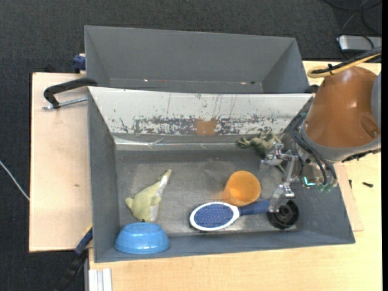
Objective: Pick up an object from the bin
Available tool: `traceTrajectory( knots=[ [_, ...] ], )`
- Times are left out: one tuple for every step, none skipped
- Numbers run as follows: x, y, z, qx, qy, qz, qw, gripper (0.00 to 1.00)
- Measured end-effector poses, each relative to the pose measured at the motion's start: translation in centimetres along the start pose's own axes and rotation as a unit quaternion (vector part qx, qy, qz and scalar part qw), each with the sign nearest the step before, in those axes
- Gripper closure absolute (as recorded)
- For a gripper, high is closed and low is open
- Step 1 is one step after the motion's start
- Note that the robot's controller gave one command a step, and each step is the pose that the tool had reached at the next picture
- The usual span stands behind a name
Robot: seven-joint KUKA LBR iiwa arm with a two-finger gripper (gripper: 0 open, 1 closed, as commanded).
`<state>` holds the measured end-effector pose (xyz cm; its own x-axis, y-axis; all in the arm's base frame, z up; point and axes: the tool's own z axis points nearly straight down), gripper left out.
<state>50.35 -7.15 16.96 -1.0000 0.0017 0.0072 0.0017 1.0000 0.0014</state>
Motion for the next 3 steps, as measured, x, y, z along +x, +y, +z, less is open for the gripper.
traceTrajectory(
  knots=[
    [-3.1, 5.1, 9.7, 0.002, -0.0076, -0.102, 0.9947, 0.00],
    [-7.3, 4.2, 9.8, -0.001, -0.0016, -0.183, 0.9831, 0.00],
    [-8.4, 1.1, 9.7, 0.000, -0.0064, -0.239, 0.9709, 0.00]
  ],
)
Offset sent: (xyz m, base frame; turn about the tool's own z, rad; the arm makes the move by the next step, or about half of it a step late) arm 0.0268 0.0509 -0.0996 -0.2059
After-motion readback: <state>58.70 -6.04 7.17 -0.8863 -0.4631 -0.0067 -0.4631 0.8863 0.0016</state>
